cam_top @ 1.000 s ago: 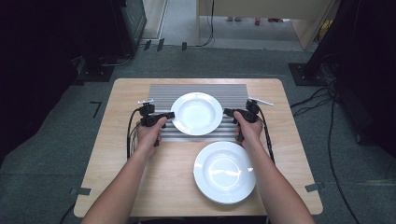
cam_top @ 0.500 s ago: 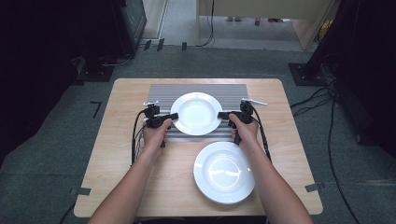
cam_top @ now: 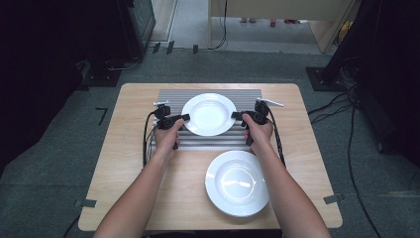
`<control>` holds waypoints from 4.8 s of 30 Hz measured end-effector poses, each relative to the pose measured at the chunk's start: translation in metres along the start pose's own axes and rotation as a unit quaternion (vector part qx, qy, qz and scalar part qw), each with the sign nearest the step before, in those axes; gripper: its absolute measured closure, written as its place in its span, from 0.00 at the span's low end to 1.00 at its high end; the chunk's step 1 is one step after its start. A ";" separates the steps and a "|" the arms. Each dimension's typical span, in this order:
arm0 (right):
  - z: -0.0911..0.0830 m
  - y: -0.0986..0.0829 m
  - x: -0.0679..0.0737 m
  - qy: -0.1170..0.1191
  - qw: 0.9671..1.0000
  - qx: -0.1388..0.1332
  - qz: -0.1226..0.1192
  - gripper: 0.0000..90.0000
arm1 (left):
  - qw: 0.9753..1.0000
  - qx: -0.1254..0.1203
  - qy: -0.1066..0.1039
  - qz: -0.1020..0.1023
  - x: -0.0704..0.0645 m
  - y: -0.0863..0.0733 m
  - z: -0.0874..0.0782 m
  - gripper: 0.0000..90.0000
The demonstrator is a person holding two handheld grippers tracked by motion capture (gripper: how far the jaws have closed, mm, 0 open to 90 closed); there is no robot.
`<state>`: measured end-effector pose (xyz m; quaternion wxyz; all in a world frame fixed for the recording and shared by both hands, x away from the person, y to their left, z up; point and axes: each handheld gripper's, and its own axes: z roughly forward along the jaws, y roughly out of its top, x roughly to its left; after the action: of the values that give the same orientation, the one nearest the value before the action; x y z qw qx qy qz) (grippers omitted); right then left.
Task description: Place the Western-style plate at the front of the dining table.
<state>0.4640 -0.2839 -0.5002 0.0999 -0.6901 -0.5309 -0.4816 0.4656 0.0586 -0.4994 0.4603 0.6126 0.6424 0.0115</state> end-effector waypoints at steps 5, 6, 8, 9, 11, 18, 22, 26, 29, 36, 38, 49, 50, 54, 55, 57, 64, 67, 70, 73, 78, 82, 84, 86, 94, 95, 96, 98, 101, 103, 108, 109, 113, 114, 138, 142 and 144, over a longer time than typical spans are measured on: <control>0.004 0.002 -0.004 -0.009 1.000 -0.016 0.008 0.87 | 1.000 0.010 0.003 0.017 -0.004 -0.001 0.003 0.73; 0.005 0.001 -0.005 -0.016 1.000 -0.015 0.001 0.87 | 1.000 0.012 0.005 0.020 -0.005 -0.001 0.004 0.73; 0.006 0.001 -0.007 -0.027 1.000 -0.011 -0.011 0.87 | 1.000 0.017 0.002 0.023 -0.004 -0.003 0.005 0.72; 0.006 0.000 -0.008 -0.028 0.999 -0.011 -0.019 0.86 | 1.000 0.016 -0.003 0.021 -0.004 -0.003 0.004 0.70; 0.007 -0.001 -0.006 -0.030 0.998 -0.017 -0.051 0.78 | 1.000 0.014 -0.014 0.019 -0.003 -0.002 0.003 0.63; -0.010 -0.001 0.005 -0.047 0.988 -0.069 -0.129 0.56 | 0.998 -0.014 0.006 0.063 -0.006 0.000 -0.021 0.42; -0.027 -0.003 0.012 -0.076 0.978 -0.068 -0.181 0.52 | 0.996 0.001 0.029 0.086 -0.004 -0.001 -0.035 0.23; -0.044 -0.010 0.015 -0.100 0.967 -0.055 -0.227 0.44 | 0.993 0.007 0.038 0.115 -0.002 -0.006 -0.052 0.15; -0.057 -0.016 0.017 -0.106 0.963 -0.055 -0.244 0.38 | 0.991 -0.004 0.036 0.133 0.000 -0.011 -0.066 0.12; -0.084 -0.031 0.016 -0.102 0.953 -0.046 -0.280 0.25 | 0.983 -0.011 0.059 0.174 -0.001 -0.022 -0.090 0.10; -0.091 -0.035 0.015 -0.102 0.951 -0.047 -0.289 0.23 | 0.979 -0.014 0.059 0.193 -0.003 -0.026 -0.097 0.10; -0.129 -0.057 0.008 -0.099 0.946 -0.055 -0.303 0.23 | 0.973 -0.022 0.044 0.224 -0.003 -0.052 -0.135 0.10; -0.132 -0.058 0.007 -0.097 0.946 -0.055 -0.303 0.23 | 0.973 -0.022 0.046 0.226 -0.002 -0.054 -0.138 0.10; -0.144 -0.067 0.002 -0.094 0.947 -0.059 -0.303 0.23 | 0.972 -0.029 0.048 0.229 0.001 -0.063 -0.150 0.10; -0.147 -0.069 0.001 -0.095 0.946 -0.058 -0.303 0.23 | 0.972 -0.031 0.047 0.229 0.002 -0.065 -0.153 0.10; -0.153 -0.074 -0.001 -0.094 0.946 -0.062 -0.306 0.23 | 0.970 -0.035 0.052 0.234 0.004 -0.069 -0.158 0.10; -0.171 -0.087 -0.010 -0.094 0.945 -0.066 -0.306 0.23 | 0.968 -0.039 0.061 0.240 0.012 -0.087 -0.174 0.10; -0.178 -0.093 -0.016 -0.093 0.947 -0.067 -0.300 0.23 | 0.968 -0.038 0.065 0.239 0.017 -0.094 -0.180 0.10; -0.184 -0.098 -0.022 -0.095 0.947 -0.068 -0.301 0.23 | 0.969 -0.039 0.068 0.233 0.023 -0.101 -0.185 0.10; -0.190 -0.104 -0.029 -0.097 0.947 -0.069 -0.298 0.23 | 0.970 -0.040 0.072 0.228 0.029 -0.107 -0.191 0.10; -0.200 -0.113 -0.040 -0.106 0.948 -0.068 -0.293 0.23 | 0.972 -0.040 0.081 0.218 0.041 -0.115 -0.200 0.10; -0.208 -0.119 -0.049 -0.113 0.949 -0.069 -0.287 0.24 | 0.972 -0.040 0.091 0.212 0.051 -0.121 -0.206 0.10; -0.211 -0.123 -0.054 -0.118 0.950 -0.067 -0.282 0.24 | 0.973 -0.039 0.094 0.206 0.057 -0.124 -0.209 0.10; -0.215 -0.126 -0.059 -0.121 0.950 -0.067 -0.280 0.24 | 0.974 -0.038 0.100 0.201 0.063 -0.127 -0.212 0.10; -0.228 -0.140 -0.079 -0.142 0.951 -0.064 -0.268 0.24 | 0.971 -0.026 0.133 0.199 0.086 -0.140 -0.226 0.10; -0.230 -0.141 -0.082 -0.143 0.951 -0.063 -0.266 0.24 | 0.971 -0.027 0.136 0.194 0.091 -0.142 -0.230 0.10; -0.230 -0.141 -0.082 -0.143 0.951 -0.063 -0.266 0.24 | 0.971 -0.027 0.136 0.194 0.091 -0.142 -0.230 0.11; -0.234 -0.146 -0.089 -0.153 0.950 -0.058 -0.264 0.24 | 0.971 -0.026 0.141 0.193 0.095 -0.144 -0.233 0.10; -0.240 -0.152 -0.096 -0.164 0.949 -0.055 -0.262 0.24 | 0.970 -0.025 0.150 0.190 0.101 -0.147 -0.237 0.11; -0.243 -0.155 -0.100 -0.167 0.950 -0.053 -0.260 0.24 | 0.969 -0.021 0.157 0.190 0.106 -0.150 -0.240 0.10; -0.249 -0.163 -0.107 -0.184 0.947 -0.045 -0.260 0.23 | 0.966 -0.011 0.169 0.193 0.112 -0.156 -0.243 0.10; -0.250 -0.165 -0.109 -0.186 0.947 -0.043 -0.259 0.23 | 0.966 -0.012 0.170 0.195 0.113 -0.157 -0.243 0.10; -0.253 -0.169 -0.111 -0.194 0.943 -0.045 -0.265 0.23 | 0.964 -0.013 0.174 0.199 0.114 -0.159 -0.245 0.10; -0.254 -0.171 -0.111 -0.196 0.942 -0.046 -0.267 0.23 | 0.964 -0.013 0.175 0.200 0.114 -0.159 -0.245 0.10; -0.232 -0.187 -0.099 -0.257 0.908 -0.031 -0.329 0.00 | 0.953 -0.008 0.202 0.226 0.109 -0.165 -0.241 0.10; -0.232 -0.187 -0.100 -0.258 0.908 -0.031 -0.330 0.00 | 0.953 -0.008 0.202 0.226 0.109 -0.165 -0.241 0.10; -0.232 -0.186 -0.100 -0.258 0.908 -0.031 -0.330 0.00 | 0.953 -0.008 0.202 0.226 0.109 -0.165 -0.241 0.10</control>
<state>0.1828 -0.4201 -0.5270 -0.2267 -0.5787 -0.7201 -0.3086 0.2101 0.2366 -0.5189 0.3113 0.7229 0.5665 0.2443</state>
